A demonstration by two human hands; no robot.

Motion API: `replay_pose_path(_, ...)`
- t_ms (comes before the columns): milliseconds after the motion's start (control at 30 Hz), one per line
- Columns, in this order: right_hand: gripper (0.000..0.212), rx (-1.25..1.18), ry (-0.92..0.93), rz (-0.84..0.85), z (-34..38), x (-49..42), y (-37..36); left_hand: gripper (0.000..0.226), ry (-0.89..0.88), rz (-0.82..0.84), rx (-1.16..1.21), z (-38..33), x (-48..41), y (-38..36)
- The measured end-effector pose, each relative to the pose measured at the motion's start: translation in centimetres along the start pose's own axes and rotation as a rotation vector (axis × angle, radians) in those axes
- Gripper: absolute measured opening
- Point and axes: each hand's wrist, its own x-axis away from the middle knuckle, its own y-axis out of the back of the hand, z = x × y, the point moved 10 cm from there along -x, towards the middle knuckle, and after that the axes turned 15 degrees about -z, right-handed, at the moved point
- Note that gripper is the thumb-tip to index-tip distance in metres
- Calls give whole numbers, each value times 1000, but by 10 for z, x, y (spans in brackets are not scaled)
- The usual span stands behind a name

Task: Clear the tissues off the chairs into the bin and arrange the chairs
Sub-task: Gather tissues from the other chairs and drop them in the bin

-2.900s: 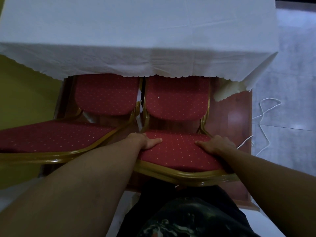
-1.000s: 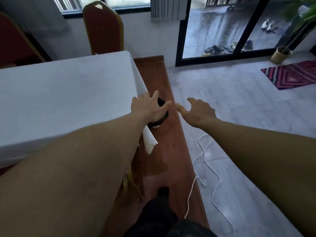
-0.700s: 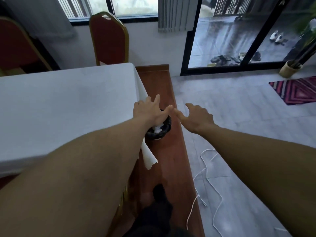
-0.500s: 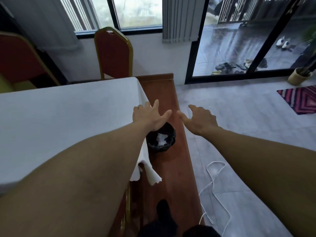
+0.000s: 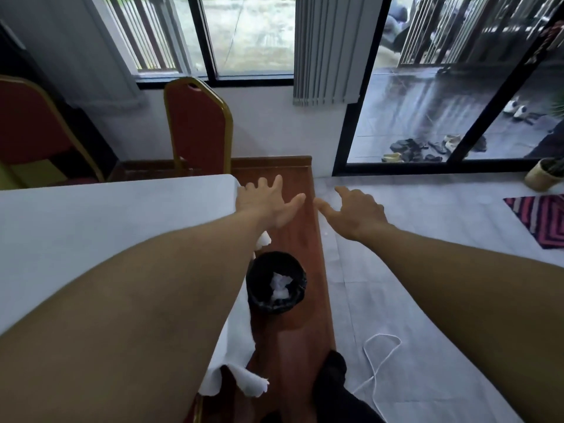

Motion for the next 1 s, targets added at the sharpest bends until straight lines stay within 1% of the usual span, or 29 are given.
replay_pose_path(133,84,-3,24,17,-23,-61,-4,89,31,-6,16,-25,-53,0)
replay_pose_path(233,84,-12,52,37,-35,-101,-6,89,87,15,45,-40,-87,-7)
replay_pose_path(400,83,-16,124,68,-34,-157,-19,89,149,38,51,-49,-130,-22)
replay_pose_path(533,87,-22,190,100,-19,-196,-36,90,178,19,47,-37,-160,-27)
replay_pose_path(633,91,-33,231,79,2,-230,-42,89,206,-18,41,-23,-189,-22)
replay_pose_path(800,86,-15,271,62,40,-280,-50,87,275,-104,63,10,-235,-7)
replay_pose_path(933,88,-43,295,68,77,-313,-54,87,321,-124,56,45,-266,5)
replay_pose_path(1000,84,-63,317,54,95,-325,-50,87,337,-133,57,57,-277,15)
